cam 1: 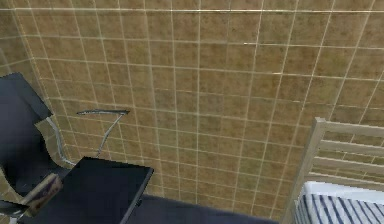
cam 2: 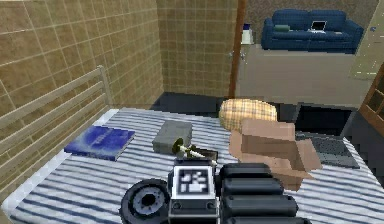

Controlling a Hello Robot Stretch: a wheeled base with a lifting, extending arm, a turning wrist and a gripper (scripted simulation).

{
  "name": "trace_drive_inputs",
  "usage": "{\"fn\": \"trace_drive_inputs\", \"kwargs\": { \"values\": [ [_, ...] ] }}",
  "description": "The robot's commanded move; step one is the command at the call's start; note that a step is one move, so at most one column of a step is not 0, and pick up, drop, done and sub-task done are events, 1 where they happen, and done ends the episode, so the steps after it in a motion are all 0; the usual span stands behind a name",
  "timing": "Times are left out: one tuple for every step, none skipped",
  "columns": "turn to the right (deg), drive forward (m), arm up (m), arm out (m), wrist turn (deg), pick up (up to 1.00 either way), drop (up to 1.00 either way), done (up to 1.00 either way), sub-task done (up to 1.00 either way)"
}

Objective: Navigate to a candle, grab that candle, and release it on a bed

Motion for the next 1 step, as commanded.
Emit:
{"fn": "trace_drive_inputs", "kwargs": {
  "values": [
    [0.0,0.0,0.0,0.48,0.0,0.0,0.0,0.0,0.0]
  ]
}}
